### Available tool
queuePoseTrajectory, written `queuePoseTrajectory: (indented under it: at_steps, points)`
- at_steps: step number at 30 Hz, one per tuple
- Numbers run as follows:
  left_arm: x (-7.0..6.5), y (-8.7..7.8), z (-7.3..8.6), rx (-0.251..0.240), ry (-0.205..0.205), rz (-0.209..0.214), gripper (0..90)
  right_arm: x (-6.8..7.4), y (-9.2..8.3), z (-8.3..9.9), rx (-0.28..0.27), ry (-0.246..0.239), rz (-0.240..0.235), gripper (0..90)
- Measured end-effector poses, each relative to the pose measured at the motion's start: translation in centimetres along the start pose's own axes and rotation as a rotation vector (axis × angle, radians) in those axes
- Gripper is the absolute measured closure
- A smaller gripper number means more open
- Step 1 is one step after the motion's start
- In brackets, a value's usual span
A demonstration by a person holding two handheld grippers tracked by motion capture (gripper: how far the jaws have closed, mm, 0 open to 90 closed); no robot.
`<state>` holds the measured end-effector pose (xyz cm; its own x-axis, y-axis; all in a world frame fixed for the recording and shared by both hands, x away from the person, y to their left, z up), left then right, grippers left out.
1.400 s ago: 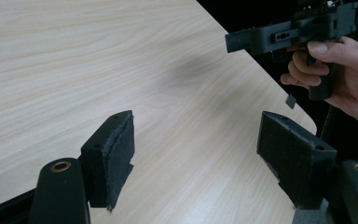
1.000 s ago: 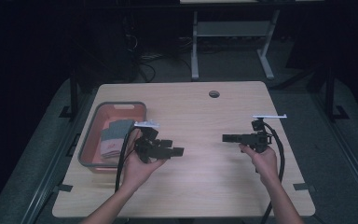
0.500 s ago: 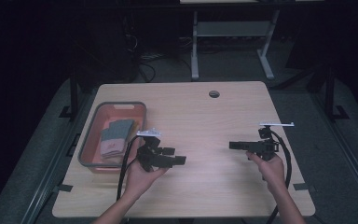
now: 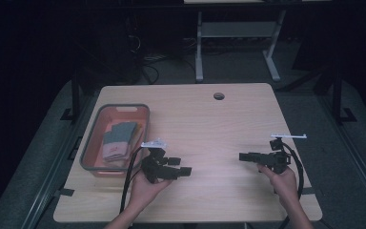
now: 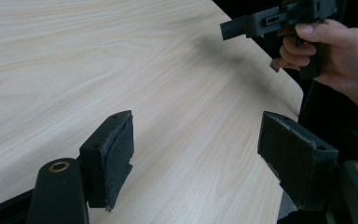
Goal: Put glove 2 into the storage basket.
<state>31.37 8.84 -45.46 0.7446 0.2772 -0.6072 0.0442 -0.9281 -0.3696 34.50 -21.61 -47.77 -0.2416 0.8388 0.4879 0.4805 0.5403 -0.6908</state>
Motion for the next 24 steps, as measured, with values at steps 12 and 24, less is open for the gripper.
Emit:
queuePoseTrajectory:
  at_steps: [12,24]
  points:
    - [-0.7,-0.2,1.2,-0.012,0.026,-0.001,26.6,-0.4,-0.9,2.3,0.001,-0.009,0.003,29.6]
    - [-1.0,-0.3,2.5,-0.009,0.036,0.005,26.6,-0.1,-1.9,4.3,-0.033,-0.017,-0.001,29.2]
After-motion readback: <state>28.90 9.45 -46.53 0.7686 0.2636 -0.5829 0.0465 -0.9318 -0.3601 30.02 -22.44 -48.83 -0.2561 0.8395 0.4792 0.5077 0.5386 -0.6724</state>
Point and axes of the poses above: each handheld gripper's, and its own axes: y roughly forward along the jaws, z roughly out of its underside, x roughly to its left, the point moved 6 cm from there along y, roughly forward along the jaws, and after that the axes turned 15 degrees about z, right-handed, at the moved point
